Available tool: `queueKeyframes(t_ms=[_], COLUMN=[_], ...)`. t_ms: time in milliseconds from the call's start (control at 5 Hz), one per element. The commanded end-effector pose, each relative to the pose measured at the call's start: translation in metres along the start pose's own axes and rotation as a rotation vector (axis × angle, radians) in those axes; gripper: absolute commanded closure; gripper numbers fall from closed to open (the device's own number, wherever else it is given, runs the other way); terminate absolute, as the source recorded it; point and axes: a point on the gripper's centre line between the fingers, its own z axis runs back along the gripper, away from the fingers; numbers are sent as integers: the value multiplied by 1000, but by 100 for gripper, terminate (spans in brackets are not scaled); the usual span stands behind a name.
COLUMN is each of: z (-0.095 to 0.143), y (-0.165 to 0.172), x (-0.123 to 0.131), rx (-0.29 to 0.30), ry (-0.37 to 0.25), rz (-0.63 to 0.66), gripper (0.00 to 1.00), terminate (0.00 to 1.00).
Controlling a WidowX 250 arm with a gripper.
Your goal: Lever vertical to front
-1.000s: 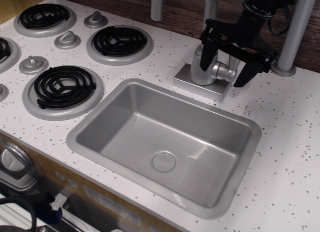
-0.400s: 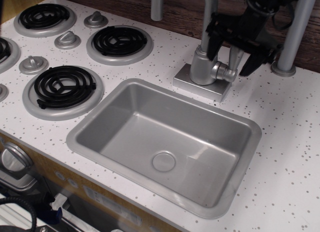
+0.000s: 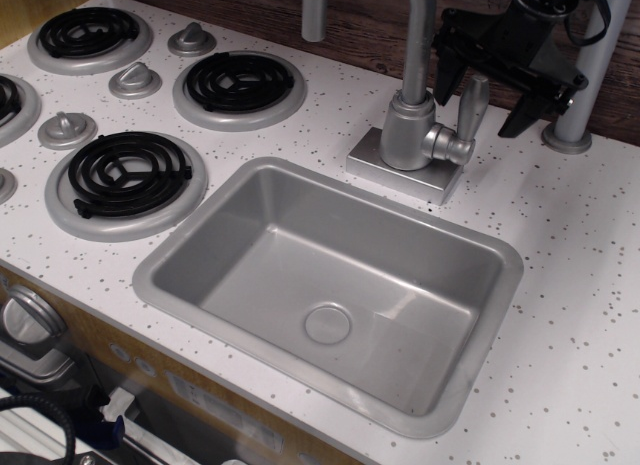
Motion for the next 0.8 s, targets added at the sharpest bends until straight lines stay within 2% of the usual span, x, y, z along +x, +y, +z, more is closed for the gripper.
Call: queueKeyframes(t_ms=[0, 400, 600], z=[18, 4, -5], y=[11, 14, 12], x=[21, 31, 31], rx=[-16, -36, -66], ry=[-84, -77, -42], rz=[6, 3, 12], gripper=[0, 0, 100], terminate=[0, 0, 0])
